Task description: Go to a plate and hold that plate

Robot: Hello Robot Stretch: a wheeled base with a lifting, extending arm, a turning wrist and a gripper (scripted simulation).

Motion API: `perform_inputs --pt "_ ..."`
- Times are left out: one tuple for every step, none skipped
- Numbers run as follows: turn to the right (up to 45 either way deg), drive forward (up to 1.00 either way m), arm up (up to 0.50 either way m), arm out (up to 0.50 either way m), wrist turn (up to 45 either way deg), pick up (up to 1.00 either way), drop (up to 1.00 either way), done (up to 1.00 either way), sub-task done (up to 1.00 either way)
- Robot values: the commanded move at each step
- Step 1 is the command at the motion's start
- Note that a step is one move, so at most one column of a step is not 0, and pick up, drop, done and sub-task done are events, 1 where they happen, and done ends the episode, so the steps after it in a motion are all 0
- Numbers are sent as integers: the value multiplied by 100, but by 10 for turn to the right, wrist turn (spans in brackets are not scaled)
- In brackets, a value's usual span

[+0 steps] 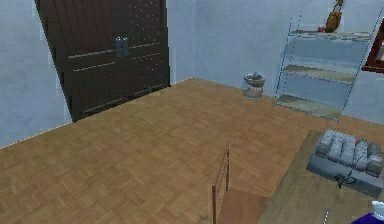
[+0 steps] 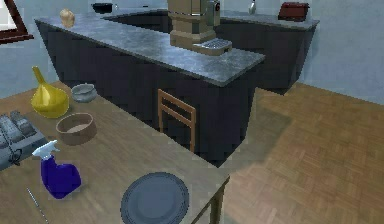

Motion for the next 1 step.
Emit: perform_inputs --pt "0 0 50 0 0 0 0 0 0"
